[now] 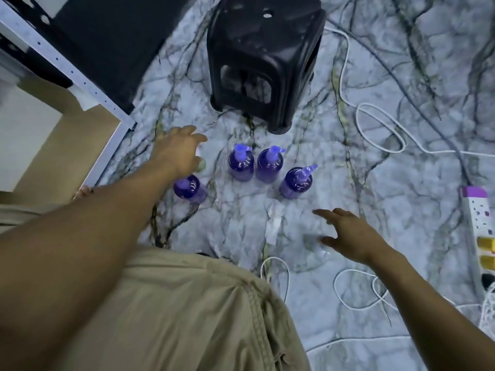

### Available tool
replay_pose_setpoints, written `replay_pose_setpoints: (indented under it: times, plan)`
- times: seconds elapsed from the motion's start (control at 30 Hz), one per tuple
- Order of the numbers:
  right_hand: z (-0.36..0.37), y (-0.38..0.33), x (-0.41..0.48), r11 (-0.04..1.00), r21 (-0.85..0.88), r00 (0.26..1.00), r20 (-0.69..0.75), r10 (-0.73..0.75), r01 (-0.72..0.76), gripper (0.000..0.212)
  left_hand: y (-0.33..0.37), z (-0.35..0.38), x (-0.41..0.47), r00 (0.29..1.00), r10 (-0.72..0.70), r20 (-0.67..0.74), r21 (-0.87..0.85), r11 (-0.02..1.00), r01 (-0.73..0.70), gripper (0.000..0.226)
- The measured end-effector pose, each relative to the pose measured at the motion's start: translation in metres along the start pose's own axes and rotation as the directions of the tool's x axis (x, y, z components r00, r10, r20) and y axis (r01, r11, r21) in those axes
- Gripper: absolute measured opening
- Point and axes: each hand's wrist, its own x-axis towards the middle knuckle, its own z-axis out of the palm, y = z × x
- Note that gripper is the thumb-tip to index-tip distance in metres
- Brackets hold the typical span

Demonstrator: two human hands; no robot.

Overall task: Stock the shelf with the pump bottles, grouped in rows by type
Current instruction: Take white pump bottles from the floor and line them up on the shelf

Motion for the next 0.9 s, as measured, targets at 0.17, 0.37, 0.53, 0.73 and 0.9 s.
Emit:
replay_pose_setpoints:
  times: [0.17,0.37,0.53,0.73,0.9]
  plan:
    - [0.010,0.009,0.002,0.987,0.072,0.988,0.072,0.138,-0.143,0.054,-0.020,0.004,0.025,0.988,-0.063,0.144,0.140,0.989,0.043,0.069]
    - [0.012,0.004,0.008,0.981,0.096,0.984,0.065,0.163,-0.169,0.026,-0.036,0.016,0.040,0.987,-0.019,0.161,0.065,0.998,0.009,0.071]
    - [0.016,-0.010,0.010,0.978,0.021,0.977,0.034,0.208,-0.209,0.020,-0.048,0.025,0.041,0.993,0.001,0.120,0.111,0.994,-0.014,0.073]
    - [0.011,-0.035,0.018,0.971,0.146,0.981,0.078,0.179,-0.189,0.025,-0.053,0.031,0.032,0.988,-0.076,0.137,-0.092,0.992,0.089,0.042]
    - [0.005,-0.057,0.024,0.993,0.040,0.993,0.056,0.106,-0.108,0.029,-0.053,0.023,0.014,0.987,-0.118,0.113,-0.276,0.950,0.145,0.019]
